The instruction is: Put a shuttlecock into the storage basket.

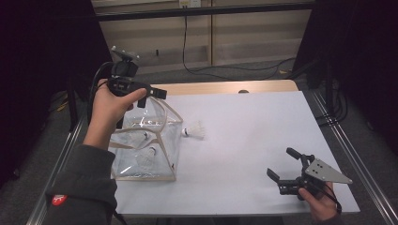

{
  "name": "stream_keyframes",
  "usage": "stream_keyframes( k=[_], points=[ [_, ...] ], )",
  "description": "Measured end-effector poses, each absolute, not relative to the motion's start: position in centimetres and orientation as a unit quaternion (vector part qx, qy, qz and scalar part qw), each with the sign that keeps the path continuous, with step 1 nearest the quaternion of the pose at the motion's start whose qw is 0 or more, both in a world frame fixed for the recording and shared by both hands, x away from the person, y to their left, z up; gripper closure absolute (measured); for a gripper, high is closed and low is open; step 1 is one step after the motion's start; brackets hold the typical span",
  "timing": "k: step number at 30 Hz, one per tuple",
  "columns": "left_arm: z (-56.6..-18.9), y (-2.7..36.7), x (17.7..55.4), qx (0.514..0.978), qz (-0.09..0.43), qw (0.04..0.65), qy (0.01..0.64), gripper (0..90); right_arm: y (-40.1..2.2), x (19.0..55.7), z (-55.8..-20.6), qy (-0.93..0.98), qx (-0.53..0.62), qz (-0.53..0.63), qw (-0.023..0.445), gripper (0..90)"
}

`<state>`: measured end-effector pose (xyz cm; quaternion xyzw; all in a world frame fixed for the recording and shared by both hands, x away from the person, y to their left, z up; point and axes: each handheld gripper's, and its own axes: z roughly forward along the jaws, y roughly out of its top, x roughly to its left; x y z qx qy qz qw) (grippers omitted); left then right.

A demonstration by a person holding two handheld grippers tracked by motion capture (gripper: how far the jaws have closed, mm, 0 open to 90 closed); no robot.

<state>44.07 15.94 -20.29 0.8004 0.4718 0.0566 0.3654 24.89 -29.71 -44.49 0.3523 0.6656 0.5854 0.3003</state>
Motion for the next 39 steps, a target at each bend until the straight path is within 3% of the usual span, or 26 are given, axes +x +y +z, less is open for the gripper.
stream_keyframes(
  k=[39],
  points=[
    [-21.9,10.2,44.0,0.821,0.024,0.370,0.434,15.5,-29.7,24.8,-44.4,0.666,0.350,0.586,0.299,0.3]
  ],
)
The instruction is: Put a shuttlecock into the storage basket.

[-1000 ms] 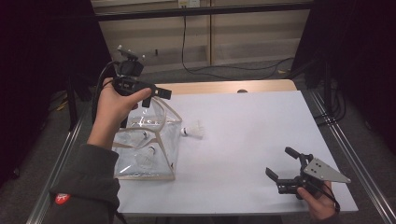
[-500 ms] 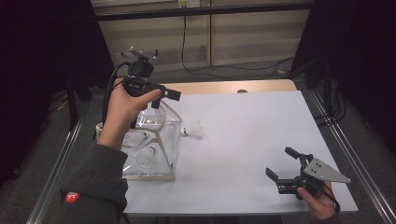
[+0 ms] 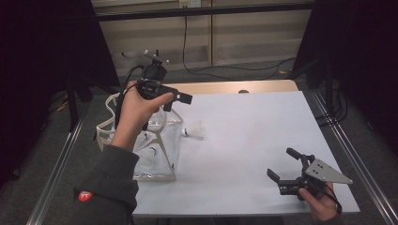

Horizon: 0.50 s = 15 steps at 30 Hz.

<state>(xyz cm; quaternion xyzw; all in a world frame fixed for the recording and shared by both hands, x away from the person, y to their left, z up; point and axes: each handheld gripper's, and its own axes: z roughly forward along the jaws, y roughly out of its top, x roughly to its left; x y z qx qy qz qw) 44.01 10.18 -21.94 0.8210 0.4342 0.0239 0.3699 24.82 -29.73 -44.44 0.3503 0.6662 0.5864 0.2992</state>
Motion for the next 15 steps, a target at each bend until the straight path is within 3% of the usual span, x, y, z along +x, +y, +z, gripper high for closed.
stream_keyframes(
  k=[15],
  points=[
    [-23.1,8.4,44.0,0.827,0.016,0.365,0.427,15.4,-29.7,24.8,-44.4,0.667,0.350,0.586,0.299,0.3]
  ],
)
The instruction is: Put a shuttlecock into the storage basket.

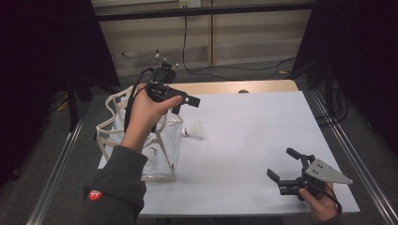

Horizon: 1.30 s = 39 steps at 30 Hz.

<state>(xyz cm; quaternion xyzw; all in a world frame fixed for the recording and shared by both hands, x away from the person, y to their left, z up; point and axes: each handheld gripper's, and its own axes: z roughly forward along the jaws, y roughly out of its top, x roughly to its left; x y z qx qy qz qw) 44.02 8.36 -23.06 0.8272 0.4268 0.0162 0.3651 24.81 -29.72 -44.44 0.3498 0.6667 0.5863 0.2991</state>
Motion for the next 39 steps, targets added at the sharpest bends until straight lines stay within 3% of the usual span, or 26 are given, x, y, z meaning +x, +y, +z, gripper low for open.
stream_keyframes(
  k=[39],
  points=[
    [-25.8,4.0,44.0,0.837,0.006,0.354,0.418,13.3,-29.7,24.8,-44.4,0.667,0.348,0.586,0.300,0.3]
  ],
)
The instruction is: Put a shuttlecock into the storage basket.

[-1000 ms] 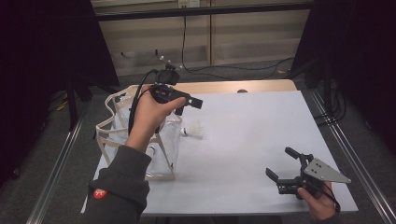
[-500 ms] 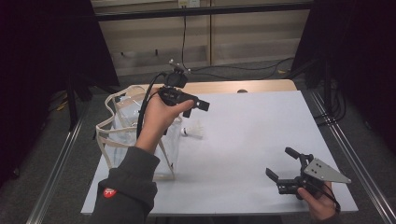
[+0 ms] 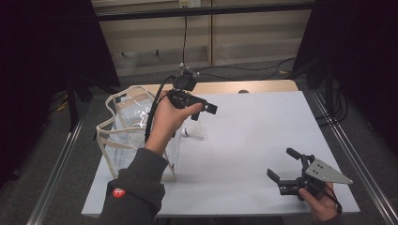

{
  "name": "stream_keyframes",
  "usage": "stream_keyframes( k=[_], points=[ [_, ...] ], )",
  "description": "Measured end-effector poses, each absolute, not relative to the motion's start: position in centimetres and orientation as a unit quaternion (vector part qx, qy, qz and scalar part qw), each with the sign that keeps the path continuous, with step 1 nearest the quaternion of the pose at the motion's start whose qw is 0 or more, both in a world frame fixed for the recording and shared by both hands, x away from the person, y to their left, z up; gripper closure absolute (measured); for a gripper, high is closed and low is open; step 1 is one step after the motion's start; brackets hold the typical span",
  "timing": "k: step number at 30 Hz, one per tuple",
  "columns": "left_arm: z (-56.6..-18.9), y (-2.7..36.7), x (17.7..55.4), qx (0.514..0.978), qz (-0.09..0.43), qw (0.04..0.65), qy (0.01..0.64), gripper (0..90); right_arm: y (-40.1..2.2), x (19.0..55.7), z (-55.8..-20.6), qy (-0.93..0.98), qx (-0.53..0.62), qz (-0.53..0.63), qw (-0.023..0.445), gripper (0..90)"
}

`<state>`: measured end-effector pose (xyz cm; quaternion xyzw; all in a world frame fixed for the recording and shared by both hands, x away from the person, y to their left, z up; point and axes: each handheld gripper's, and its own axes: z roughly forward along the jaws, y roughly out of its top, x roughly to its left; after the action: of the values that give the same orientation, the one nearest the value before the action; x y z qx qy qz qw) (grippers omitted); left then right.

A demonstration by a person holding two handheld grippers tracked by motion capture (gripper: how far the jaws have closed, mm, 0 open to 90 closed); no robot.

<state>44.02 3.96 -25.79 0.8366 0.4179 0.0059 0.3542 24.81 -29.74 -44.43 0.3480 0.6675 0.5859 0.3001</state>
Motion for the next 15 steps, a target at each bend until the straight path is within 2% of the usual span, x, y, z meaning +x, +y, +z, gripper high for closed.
stream_keyframes(
  k=[15],
  points=[
    [-27.1,2.6,44.0,0.839,0.012,0.346,0.420,12.6,-29.8,24.8,-44.4,0.668,0.347,0.585,0.300,0.3]
  ],
)
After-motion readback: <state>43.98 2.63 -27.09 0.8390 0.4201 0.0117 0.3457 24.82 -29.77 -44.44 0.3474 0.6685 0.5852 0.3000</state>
